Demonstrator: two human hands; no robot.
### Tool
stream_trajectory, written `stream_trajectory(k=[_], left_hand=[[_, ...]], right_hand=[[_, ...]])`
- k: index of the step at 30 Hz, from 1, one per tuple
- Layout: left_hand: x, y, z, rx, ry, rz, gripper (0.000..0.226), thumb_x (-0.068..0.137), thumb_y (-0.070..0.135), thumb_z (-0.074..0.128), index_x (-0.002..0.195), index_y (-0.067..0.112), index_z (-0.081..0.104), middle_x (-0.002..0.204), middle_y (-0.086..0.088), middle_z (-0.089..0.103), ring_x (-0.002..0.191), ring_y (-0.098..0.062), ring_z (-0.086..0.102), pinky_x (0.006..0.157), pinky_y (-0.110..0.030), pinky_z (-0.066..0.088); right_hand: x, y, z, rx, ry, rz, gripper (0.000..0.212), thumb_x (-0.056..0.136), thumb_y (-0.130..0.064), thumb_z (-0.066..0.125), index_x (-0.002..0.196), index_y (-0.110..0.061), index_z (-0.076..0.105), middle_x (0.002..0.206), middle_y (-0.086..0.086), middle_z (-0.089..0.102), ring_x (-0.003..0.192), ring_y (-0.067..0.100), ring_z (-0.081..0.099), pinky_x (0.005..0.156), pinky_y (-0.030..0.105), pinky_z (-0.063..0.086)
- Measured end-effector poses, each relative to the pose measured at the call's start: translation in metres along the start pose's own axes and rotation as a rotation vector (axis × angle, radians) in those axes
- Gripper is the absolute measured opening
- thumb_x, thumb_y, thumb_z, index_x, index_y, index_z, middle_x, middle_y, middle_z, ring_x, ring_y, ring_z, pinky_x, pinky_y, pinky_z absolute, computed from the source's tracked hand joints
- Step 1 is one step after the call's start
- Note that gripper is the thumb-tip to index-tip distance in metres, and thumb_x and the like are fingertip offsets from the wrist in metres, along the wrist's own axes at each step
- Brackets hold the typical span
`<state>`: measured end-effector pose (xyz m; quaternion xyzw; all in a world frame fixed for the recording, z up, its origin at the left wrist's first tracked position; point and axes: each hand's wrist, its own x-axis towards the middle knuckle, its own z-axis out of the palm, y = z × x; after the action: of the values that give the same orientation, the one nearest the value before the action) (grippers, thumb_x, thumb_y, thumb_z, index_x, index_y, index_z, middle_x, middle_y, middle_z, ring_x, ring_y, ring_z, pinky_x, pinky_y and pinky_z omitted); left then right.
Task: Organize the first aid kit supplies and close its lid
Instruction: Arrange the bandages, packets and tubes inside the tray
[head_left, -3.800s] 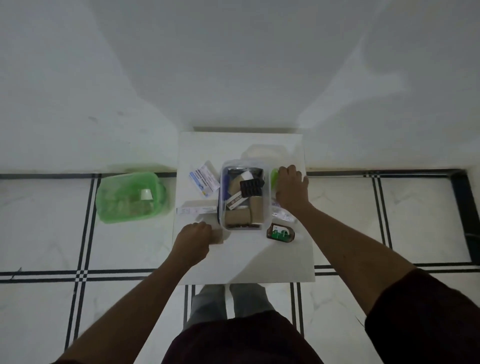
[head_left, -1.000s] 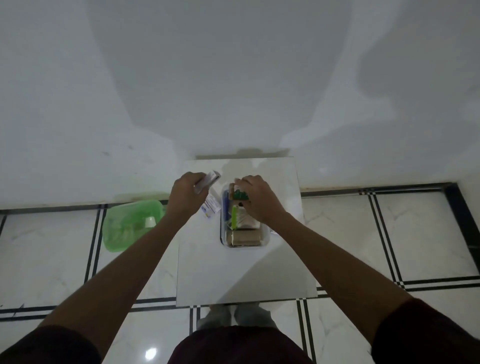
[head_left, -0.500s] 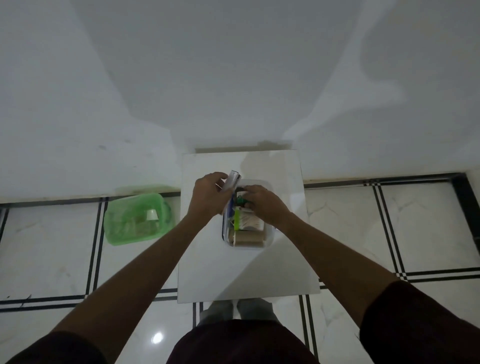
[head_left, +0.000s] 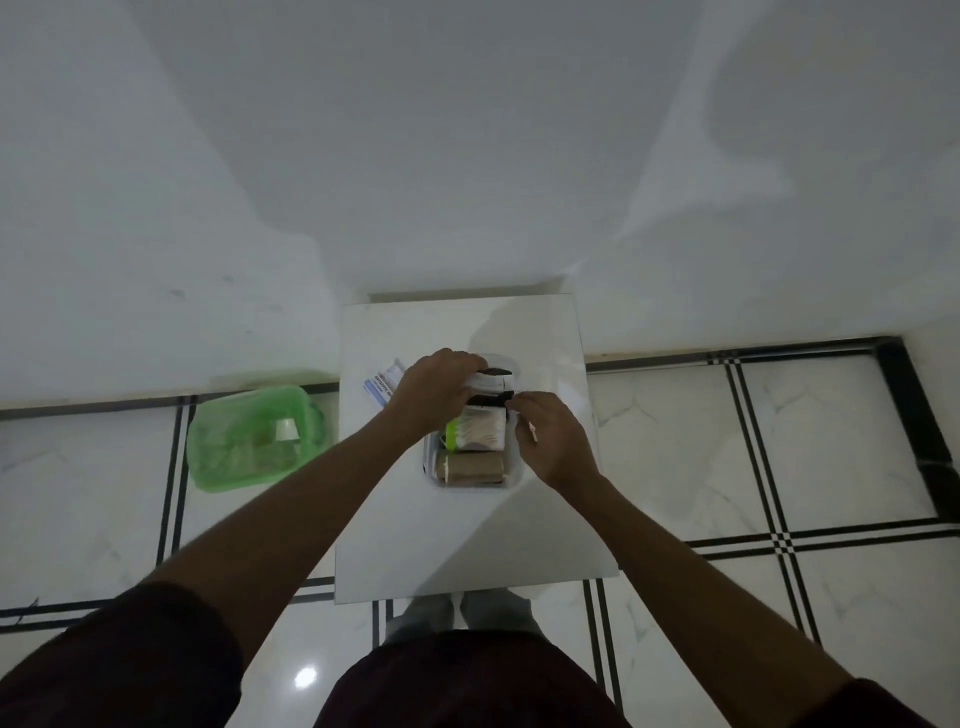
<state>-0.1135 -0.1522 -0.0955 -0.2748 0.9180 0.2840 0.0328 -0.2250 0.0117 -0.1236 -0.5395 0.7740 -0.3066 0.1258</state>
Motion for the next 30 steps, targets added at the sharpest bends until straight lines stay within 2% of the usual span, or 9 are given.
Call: stream_trajectory(k=[5,10,14,16,18,20,22,26,30], left_hand=[[0.004,0.005,0.010,-0.101,0.043,0.043,0.024,0.089,0.011,0.057,0.112,0.004,0.059,0.111,-0.018,0.067,0.100,-0.034,0.059,0.086,-0.041,0.046],[0.001,0.004,0.023,-0.103,0.030,0.100,0.021,0.083,0.006,0.062,0.104,0.001,0.062,0.103,-0.018,0.069,0.092,-0.035,0.062,0.081,-0.038,0.048],[0.005,-0.003,0.025,-0.065,-0.015,0.043,0.021,0.085,0.019,0.062,0.104,0.009,0.062,0.102,-0.013,0.069,0.093,-0.030,0.063,0.080,-0.039,0.051],[0.005,-0.001,0.023,-0.064,-0.027,0.062,0.026,0.085,0.027,0.066,0.104,0.010,0.064,0.104,-0.012,0.069,0.097,-0.029,0.063,0.086,-0.039,0.051],[0.001,0.000,0.020,-0.065,0.025,0.086,0.032,0.084,0.029,0.067,0.107,0.008,0.066,0.112,-0.014,0.069,0.107,-0.030,0.061,0.101,-0.042,0.041],[-0.009,-0.005,0.018,0.035,0.142,0.102,0.033,0.085,0.028,0.061,0.108,0.006,0.068,0.117,-0.016,0.069,0.115,-0.031,0.060,0.110,-0.051,0.033],[-0.022,-0.017,0.022,0.203,0.201,0.118,0.032,0.089,0.027,0.051,0.109,0.010,0.068,0.121,-0.011,0.068,0.121,-0.029,0.059,0.109,-0.063,0.032],[-0.049,-0.034,0.042,0.452,-0.010,0.079,0.051,0.096,0.036,0.027,0.138,0.015,0.047,0.148,-0.004,0.047,0.139,-0.020,0.040,0.101,-0.078,0.023],[-0.052,-0.030,0.058,0.481,-0.115,0.008,0.063,0.098,0.047,0.008,0.148,0.015,0.028,0.158,-0.004,0.026,0.148,-0.018,0.016,0.101,-0.081,0.006]], right_hand=[[-0.008,-0.005,0.006,-0.020,-0.038,0.020,0.016,0.080,-0.005,0.062,0.095,-0.004,0.068,0.098,0.014,0.070,0.093,0.028,0.064,0.080,0.032,0.054],[-0.010,-0.001,0.014,-0.008,-0.048,0.077,0.017,0.083,-0.006,0.064,0.100,-0.004,0.068,0.106,0.014,0.069,0.103,0.028,0.062,0.089,0.034,0.053],[-0.010,-0.004,0.012,0.039,-0.031,0.119,0.025,0.086,-0.008,0.060,0.110,-0.005,0.064,0.109,0.014,0.067,0.104,0.027,0.061,0.092,0.031,0.049],[-0.009,-0.004,0.013,0.015,-0.013,0.123,0.029,0.086,-0.010,0.060,0.114,-0.005,0.062,0.113,0.014,0.066,0.107,0.028,0.059,0.093,0.036,0.051],[-0.008,-0.006,0.015,-0.057,-0.011,0.138,0.031,0.084,-0.011,0.063,0.115,-0.007,0.062,0.117,0.015,0.064,0.110,0.031,0.057,0.090,0.040,0.052],[-0.005,-0.008,0.018,-0.137,-0.010,0.163,0.030,0.082,-0.012,0.065,0.112,-0.009,0.064,0.118,0.016,0.062,0.110,0.033,0.056,0.085,0.041,0.052],[-0.002,-0.009,0.018,-0.215,-0.026,0.182,0.030,0.080,-0.012,0.066,0.110,-0.010,0.064,0.119,0.018,0.061,0.110,0.036,0.055,0.080,0.042,0.054],[0.000,-0.006,0.018,-0.282,-0.082,0.211,0.032,0.080,-0.015,0.064,0.111,-0.011,0.063,0.126,0.021,0.055,0.116,0.040,0.050,0.079,0.049,0.052],[-0.001,-0.006,0.016,-0.259,-0.140,0.248,0.033,0.083,-0.018,0.061,0.116,-0.013,0.061,0.135,0.021,0.048,0.125,0.042,0.042,0.087,0.052,0.047]])
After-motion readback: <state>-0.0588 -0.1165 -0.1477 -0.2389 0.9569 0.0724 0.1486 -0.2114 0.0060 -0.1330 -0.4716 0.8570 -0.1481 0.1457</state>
